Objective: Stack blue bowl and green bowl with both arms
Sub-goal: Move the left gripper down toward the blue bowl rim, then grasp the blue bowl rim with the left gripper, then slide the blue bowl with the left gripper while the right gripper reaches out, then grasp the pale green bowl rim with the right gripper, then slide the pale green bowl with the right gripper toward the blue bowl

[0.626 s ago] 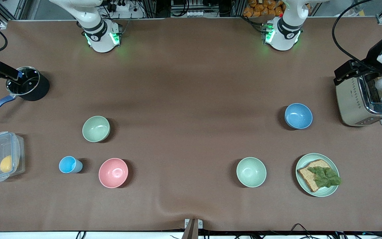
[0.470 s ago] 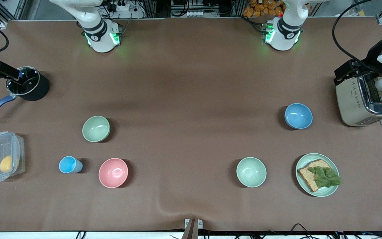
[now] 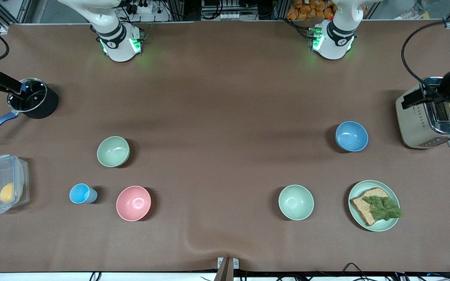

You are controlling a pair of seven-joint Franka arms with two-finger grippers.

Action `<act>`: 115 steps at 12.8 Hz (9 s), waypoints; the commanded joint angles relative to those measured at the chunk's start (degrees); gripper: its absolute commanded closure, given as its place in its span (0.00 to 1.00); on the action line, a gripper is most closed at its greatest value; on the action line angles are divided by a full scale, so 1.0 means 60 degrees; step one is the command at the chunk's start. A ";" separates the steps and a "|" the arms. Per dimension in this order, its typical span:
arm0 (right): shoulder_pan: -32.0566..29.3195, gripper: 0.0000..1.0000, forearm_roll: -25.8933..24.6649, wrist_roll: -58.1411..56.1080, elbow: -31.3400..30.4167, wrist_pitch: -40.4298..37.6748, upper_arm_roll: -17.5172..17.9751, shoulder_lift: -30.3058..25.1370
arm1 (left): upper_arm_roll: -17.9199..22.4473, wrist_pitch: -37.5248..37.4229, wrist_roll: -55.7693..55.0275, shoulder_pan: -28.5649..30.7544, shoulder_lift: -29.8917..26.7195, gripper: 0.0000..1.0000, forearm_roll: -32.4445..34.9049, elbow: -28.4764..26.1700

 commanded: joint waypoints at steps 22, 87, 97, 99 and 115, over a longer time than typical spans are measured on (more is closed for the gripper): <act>0.0087 0.00 -0.0084 0.0174 -0.0074 -0.0049 0.0009 0.0319 | -0.0075 0.7093 0.0307 0.1070 0.2414 0.01 0.0799 -0.5368; 0.1156 0.48 0.0444 -0.1364 -0.1098 0.4783 -0.0020 0.6559 | -0.2961 0.3987 -0.5318 -0.1039 0.3059 1.00 0.0125 -0.1340; 0.2062 1.00 0.0575 -0.1204 -0.0983 0.4140 0.0023 0.5374 | -0.2960 0.4002 -0.5464 -0.1098 0.3103 1.00 0.0212 -0.1325; 0.2545 1.00 0.1128 -0.0825 -0.0691 0.4170 0.0023 0.5373 | -0.2960 0.4002 -0.5450 -0.1055 0.3089 1.00 0.0242 -0.1340; 0.7102 1.00 0.5276 0.5374 -0.0397 0.8635 -0.0006 0.7114 | -0.2902 0.3958 -0.5508 -0.1040 0.3118 1.00 0.0286 -0.1369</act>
